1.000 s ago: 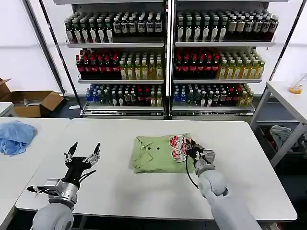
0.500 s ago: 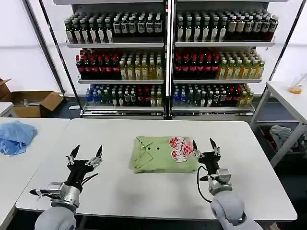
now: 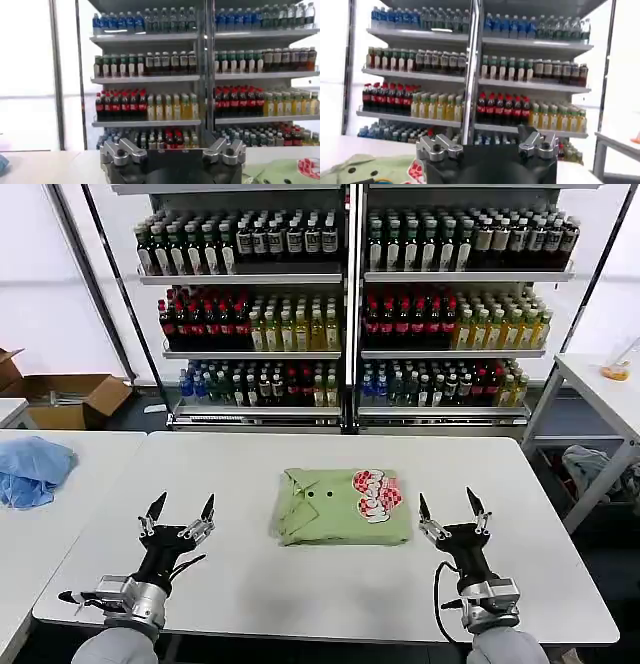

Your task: Fold and organize the clothes.

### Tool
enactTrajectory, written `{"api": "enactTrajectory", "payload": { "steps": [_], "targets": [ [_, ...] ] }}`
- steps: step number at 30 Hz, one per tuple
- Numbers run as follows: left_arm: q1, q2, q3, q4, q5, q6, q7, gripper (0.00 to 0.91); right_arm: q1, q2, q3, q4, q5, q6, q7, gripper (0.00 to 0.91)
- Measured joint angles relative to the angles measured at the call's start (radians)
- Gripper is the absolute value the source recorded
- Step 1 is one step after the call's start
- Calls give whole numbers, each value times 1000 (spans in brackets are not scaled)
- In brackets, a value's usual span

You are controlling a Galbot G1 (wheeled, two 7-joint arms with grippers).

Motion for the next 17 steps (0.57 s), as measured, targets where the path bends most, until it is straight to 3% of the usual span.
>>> {"api": "enactTrajectory", "payload": {
  "steps": [17],
  "targets": [
    [61,-11,-24,-59,2,1,8,907,-79,-3,54,108,-10,-10,6,907]
  ]
}}
